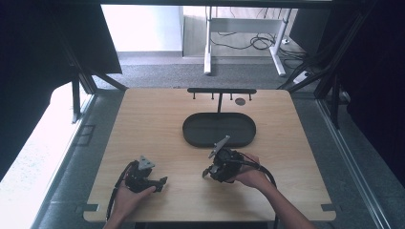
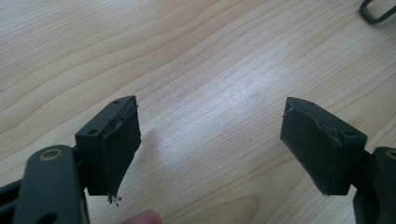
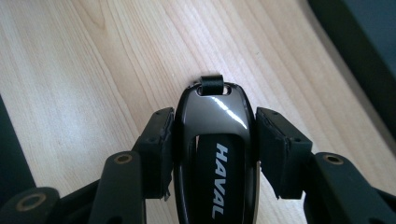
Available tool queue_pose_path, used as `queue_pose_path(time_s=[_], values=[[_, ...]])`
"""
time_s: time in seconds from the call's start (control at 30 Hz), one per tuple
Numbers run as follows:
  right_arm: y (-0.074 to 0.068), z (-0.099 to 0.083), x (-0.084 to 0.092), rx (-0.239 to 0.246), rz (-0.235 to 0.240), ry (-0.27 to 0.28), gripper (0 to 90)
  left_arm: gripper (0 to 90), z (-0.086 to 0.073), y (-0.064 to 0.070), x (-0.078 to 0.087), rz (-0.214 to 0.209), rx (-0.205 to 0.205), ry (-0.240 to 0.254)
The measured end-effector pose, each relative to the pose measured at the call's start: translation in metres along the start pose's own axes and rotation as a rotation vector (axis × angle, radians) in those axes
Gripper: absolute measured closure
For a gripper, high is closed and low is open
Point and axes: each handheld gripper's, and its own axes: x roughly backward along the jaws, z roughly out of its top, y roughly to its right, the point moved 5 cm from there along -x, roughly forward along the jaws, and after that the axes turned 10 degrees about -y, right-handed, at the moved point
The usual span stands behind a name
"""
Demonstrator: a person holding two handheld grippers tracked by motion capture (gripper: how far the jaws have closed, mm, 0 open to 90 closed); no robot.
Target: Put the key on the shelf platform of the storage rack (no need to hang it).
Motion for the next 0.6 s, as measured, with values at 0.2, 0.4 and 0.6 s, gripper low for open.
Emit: queue_pose_path(time_s=[0.2, 0.4, 0.6], values=[[0.001, 0.005, 0.014, 0.006, -0.006, 0.028, 49.8, 20.3, 0.000, 0.000, 0.000, 0.001, -0.004, 0.000], [0.005, 0.009, 0.024, 0.005, -0.018, 0.052, 49.9, 20.3, 0.000, 0.000, 0.000, 0.001, 0.001, 0.001], [0.010, 0.012, 0.034, -0.005, -0.029, 0.070, 49.9, 20.2, 0.000, 0.000, 0.000, 0.001, 0.000, 0.000]])
